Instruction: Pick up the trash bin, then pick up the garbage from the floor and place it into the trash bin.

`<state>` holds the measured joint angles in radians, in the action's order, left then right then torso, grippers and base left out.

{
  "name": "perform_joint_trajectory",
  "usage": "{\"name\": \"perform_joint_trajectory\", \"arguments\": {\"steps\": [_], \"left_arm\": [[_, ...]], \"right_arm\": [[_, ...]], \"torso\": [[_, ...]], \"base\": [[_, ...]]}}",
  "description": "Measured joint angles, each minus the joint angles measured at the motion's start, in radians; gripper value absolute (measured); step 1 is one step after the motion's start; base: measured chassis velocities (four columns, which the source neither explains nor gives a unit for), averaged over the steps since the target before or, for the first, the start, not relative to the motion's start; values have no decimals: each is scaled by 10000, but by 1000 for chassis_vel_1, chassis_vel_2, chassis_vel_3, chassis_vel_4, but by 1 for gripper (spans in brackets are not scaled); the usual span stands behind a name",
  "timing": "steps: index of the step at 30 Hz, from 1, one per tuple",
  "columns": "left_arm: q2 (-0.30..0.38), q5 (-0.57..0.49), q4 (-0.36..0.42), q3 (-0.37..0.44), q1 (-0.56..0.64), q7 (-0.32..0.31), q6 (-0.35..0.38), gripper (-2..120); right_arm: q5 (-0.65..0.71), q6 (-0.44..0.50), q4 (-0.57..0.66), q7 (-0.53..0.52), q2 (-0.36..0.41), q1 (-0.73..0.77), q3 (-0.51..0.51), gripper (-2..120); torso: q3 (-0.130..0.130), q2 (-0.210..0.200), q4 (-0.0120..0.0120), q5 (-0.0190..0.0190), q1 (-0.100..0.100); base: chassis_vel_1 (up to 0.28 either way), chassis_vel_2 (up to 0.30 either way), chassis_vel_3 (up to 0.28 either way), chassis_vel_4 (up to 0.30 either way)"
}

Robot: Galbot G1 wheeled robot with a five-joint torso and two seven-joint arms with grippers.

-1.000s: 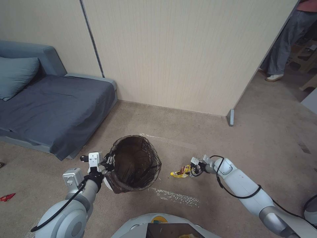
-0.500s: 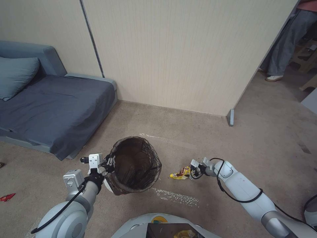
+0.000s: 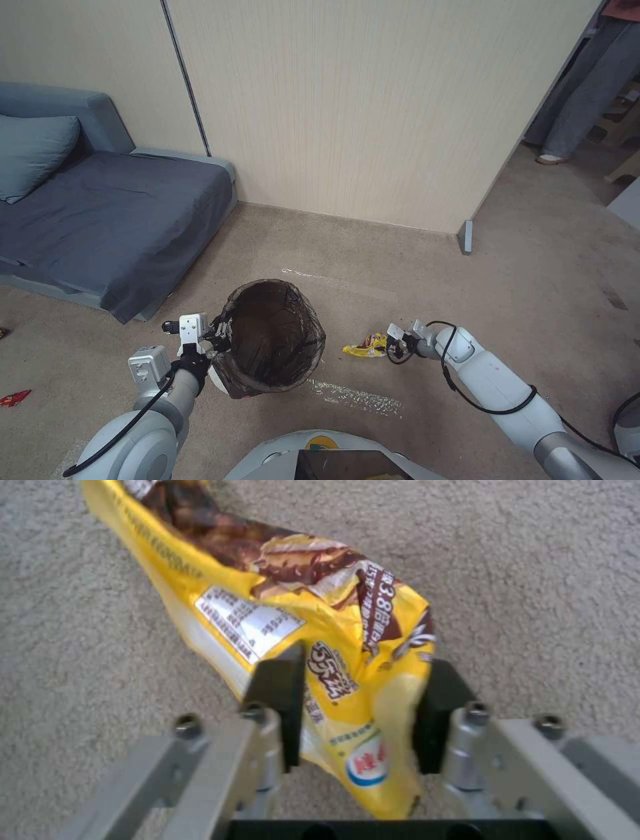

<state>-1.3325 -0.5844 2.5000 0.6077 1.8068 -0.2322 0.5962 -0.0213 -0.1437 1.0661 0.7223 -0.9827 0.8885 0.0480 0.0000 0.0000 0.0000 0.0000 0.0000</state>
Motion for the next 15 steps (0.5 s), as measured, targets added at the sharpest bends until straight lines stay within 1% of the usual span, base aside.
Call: {"name": "perform_joint_trajectory", "arguments": {"steps": [1,4,5,6,8,15], "left_arm": [[0,0,0,0,0,0,0,8],[-9,20,0,1,19,0,-4,8],[-9,20,0,1,19,0,-4,8],[-11,30,0,3,19,0,-5,8],[-18,49,0,2,19,1,-6,8],[-48,65,0,-37,19,9,0,8]], "right_arm": [[0,0,0,0,0,0,0,30],[2,54,-1,-6,9,-11,43,15],[2,54,-1,-6,9,-11,43,15],[1,64,-1,-13,8,-3,76,12],[10,89,9,-54,0,39,155,0],[149,187,204,-196,111,237,353,0]], "torso": [[0,0,0,0,0],[0,0,0,0,0],[0,0,0,0,0],[0,0,0,0,0],[0,0,0,0,0],[0,0,0,0,0]], "base": [[0,0,0,0],[0,0,0,0],[0,0,0,0],[0,0,0,0],[0,0,0,0],[0,0,0,0]]}}
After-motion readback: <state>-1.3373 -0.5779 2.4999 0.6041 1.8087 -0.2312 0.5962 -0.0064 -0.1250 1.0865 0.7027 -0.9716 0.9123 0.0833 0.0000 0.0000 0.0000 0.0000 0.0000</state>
